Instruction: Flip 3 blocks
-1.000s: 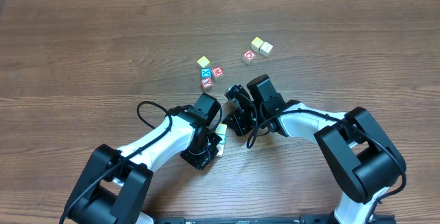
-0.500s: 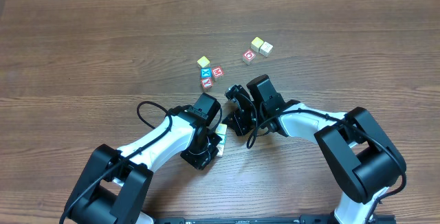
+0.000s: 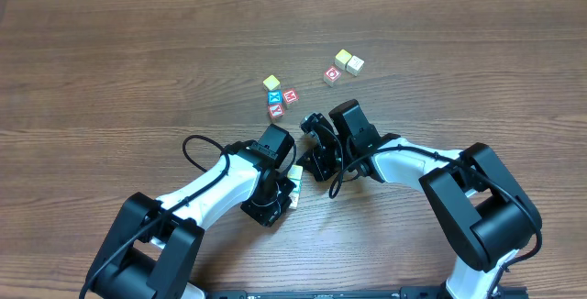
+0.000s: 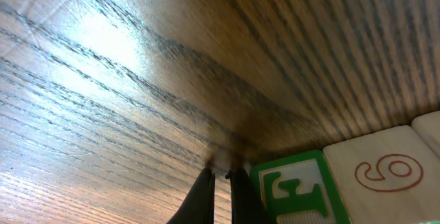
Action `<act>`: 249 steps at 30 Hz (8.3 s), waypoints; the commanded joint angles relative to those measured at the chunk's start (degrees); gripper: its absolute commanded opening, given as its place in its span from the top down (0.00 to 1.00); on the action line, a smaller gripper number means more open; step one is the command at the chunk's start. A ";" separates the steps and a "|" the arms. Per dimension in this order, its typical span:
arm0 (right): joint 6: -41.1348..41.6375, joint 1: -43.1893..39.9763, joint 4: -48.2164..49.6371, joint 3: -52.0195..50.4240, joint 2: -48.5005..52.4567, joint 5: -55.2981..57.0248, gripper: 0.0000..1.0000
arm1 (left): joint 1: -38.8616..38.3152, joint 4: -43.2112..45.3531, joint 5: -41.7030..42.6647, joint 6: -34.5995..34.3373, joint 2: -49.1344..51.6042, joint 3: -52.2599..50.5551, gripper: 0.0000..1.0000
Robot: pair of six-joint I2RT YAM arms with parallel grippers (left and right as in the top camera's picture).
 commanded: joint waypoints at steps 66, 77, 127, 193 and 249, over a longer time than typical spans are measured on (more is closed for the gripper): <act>4.48 -19.28 -3.69 0.31 0.74 4.81 0.93 | 10.58 -14.08 -5.60 2.16 0.70 -0.24 0.96; 2.51 -21.66 -11.91 3.72 -7.91 5.31 0.88 | 25.40 -10.86 -2.78 28.04 -5.95 0.87 0.96; 4.31 -11.37 -77.42 28.35 -65.46 14.27 0.00 | 26.27 -46.93 -13.51 53.05 -63.73 34.56 0.00; 4.96 -27.19 4.68 -50.88 -109.79 27.67 0.00 | 26.27 -46.93 -13.51 53.05 -63.73 34.56 0.00; 4.31 -27.12 -1.46 -51.15 -109.79 28.06 0.00 | 25.53 -50.36 -15.54 54.34 -63.84 34.21 0.00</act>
